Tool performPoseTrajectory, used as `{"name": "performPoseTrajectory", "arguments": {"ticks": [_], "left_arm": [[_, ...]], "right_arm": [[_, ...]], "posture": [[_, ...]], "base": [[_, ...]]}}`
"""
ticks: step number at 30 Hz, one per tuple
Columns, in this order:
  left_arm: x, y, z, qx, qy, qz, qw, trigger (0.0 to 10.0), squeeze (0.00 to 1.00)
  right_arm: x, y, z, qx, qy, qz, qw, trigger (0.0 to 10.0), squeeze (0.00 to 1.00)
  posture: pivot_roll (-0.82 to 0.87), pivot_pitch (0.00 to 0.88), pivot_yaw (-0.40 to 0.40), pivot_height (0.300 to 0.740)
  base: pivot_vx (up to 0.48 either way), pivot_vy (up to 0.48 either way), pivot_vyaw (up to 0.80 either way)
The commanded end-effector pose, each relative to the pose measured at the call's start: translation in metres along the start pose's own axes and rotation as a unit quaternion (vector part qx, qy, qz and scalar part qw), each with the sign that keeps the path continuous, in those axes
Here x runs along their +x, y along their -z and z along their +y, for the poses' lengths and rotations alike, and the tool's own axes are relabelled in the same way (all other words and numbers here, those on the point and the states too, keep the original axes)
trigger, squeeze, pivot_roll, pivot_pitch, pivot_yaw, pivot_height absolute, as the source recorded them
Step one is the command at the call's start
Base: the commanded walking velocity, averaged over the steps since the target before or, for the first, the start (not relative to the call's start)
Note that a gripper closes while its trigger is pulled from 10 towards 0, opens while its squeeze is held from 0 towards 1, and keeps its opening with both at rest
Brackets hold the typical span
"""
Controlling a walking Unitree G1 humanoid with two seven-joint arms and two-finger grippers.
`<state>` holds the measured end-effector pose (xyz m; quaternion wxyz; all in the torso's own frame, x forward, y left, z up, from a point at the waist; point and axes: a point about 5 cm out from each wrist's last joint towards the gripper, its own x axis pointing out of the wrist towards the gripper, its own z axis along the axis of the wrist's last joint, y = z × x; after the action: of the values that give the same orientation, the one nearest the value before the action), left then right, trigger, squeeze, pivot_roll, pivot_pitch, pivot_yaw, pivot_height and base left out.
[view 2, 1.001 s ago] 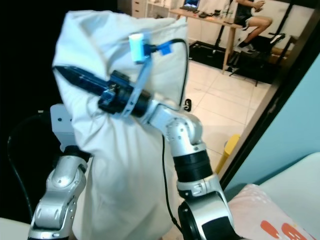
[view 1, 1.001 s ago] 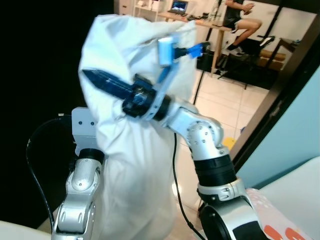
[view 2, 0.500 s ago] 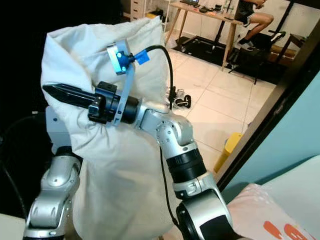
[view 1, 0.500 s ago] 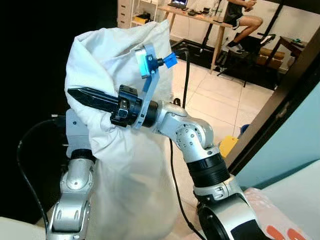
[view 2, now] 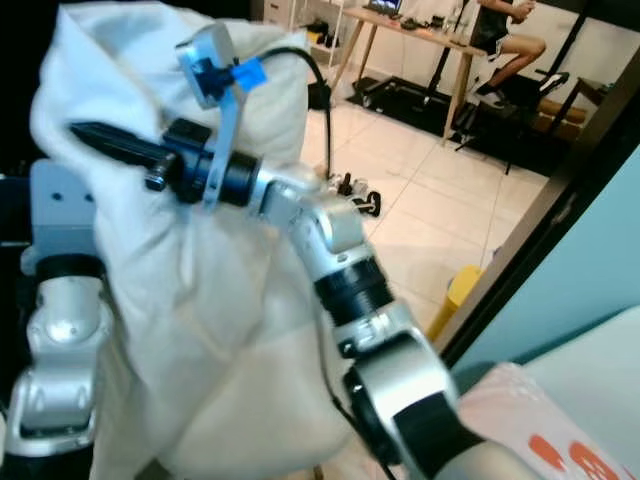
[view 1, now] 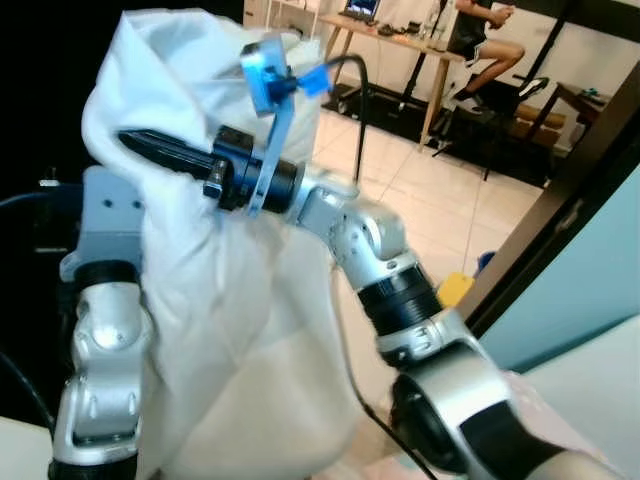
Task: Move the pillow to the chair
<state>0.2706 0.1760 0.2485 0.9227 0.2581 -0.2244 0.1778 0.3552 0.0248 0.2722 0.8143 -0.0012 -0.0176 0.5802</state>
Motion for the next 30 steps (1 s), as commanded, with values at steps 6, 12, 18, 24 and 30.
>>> {"name": "performPoseTrajectory", "arguments": {"ticks": [6,12,18,24,30], "left_arm": [[-0.008,-0.009,-0.013,-0.008,0.028,-0.016,0.999,10.0,0.00],[-0.010,-0.008,-0.013,-0.016,0.028,0.002,0.999,10.0,0.00],[-0.011,-0.008,-0.008,-0.020,0.028,0.008,0.999,10.0,0.00],[-0.014,-0.003,-0.007,-0.085,0.052,0.056,0.993,10.0,0.00],[-0.032,0.024,-0.009,-0.171,0.112,0.180,0.962,10.0,0.00]], "right_arm": [[-0.041,0.023,-0.051,-0.015,0.144,0.110,0.983,10.0,0.00],[-0.067,0.051,-0.073,-0.020,0.225,0.172,0.959,10.0,0.00],[-0.083,0.071,-0.081,-0.024,0.271,0.204,0.940,10.0,0.00],[-0.095,0.103,-0.078,-0.045,0.277,0.285,0.916,10.0,0.00],[-0.108,0.123,-0.074,-0.031,0.252,0.345,0.904,10.0,0.00]], "posture": [[0.12,0.000,-0.164,0.581],[0.11,0.006,-0.166,0.556],[0.11,0.043,-0.168,0.541],[0.12,0.089,-0.177,0.516],[0.12,0.108,-0.174,0.496]], "base": [[0.000,0.000,0.00],[0.000,0.000,0.00],[0.000,0.000,0.00],[0.000,0.000,0.00],[0.000,0.000,0.00]]}}
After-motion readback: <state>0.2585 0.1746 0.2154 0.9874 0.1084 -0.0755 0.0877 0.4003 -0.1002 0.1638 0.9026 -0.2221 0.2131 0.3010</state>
